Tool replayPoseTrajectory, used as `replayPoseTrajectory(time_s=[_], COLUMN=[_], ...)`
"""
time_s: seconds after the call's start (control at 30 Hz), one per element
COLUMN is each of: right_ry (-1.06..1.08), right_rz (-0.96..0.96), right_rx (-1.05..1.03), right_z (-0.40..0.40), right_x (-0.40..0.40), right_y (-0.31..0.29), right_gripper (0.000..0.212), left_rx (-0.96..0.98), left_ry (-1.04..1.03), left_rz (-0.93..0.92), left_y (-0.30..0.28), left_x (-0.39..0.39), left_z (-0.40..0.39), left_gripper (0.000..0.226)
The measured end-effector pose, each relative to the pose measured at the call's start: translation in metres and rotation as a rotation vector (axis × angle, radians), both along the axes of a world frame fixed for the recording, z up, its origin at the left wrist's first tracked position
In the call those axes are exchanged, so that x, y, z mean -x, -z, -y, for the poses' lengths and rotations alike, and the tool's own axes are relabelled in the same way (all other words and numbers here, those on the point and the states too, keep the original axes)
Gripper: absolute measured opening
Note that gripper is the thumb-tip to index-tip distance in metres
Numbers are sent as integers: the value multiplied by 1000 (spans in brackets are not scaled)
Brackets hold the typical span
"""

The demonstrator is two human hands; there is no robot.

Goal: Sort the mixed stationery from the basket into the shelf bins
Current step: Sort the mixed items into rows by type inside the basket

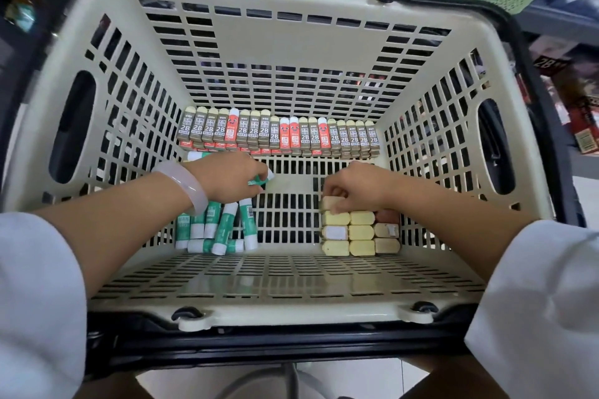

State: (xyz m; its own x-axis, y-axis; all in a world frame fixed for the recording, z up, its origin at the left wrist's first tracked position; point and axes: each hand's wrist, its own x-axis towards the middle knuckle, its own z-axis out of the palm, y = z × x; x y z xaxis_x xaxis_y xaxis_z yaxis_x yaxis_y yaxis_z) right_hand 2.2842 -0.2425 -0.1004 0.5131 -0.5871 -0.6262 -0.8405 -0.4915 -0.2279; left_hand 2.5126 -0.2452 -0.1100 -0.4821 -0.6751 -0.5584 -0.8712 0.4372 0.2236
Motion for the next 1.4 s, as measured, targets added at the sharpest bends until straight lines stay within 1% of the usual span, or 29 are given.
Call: replayPoseTrajectory(time_s=[0.07,0.13,0.17,0.23,0.33,0.4,0.5,0.63,0.7,0.77,0.83,0.87,0.93,1.0,1.1,1.17,1.23,1.33,1.4], right_ry=[41,183,244,270,166,139,148,103,106,131,156,154,121,64,83,89,70,70,69], right_rz=[74,166,170,72,-132,-147,-110,-206,-237,-206,-95,-26,74,63,6,1,-4,9,31], right_rx=[24,108,145,148,-31,-83,-68,-70,-84,-96,-77,-59,-69,-135,-165,-155,-149,-131,-100], right_z=[4,13,17,24,23,21,20,24,25,24,22,21,18,14,12,12,11,10,10], right_x=[2,7,12,22,32,32,30,33,34,32,25,20,10,3,3,3,4,3,2], right_y=[-2,-6,-7,-6,-2,1,2,2,3,3,3,4,7,13,18,18,18,15,14], right_gripper=[28,27,28,30,34,39,39,36,37,44,52,53,51,46,41,39,38,38,38], left_rx=[-4,-5,-6,-10,-14,-14,-42,-165,-188,-128,3,80,190,170,-17,-74,-63,27,68], left_ry=[3,2,1,-2,-3,-15,-15,19,-10,-92,-233,-297,-390,-445,-409,-392,-385,-321,-316], left_rz=[2,-4,-6,-4,-2,-5,3,102,80,14,-44,-51,5,76,121,129,125,165,180], left_y=[0,-1,0,0,1,2,5,6,3,-2,-8,-11,-16,-18,-10,-2,4,12,14], left_x=[0,0,0,0,0,-1,-5,-11,-14,-17,-25,-32,-46,-56,-56,-54,-54,-54,-53], left_z=[0,0,0,0,0,1,1,-3,0,8,17,22,28,27,17,12,9,6,5], left_gripper=[36,36,36,36,36,35,31,31,28,21,17,18,18,20,33,37,37,36,37])
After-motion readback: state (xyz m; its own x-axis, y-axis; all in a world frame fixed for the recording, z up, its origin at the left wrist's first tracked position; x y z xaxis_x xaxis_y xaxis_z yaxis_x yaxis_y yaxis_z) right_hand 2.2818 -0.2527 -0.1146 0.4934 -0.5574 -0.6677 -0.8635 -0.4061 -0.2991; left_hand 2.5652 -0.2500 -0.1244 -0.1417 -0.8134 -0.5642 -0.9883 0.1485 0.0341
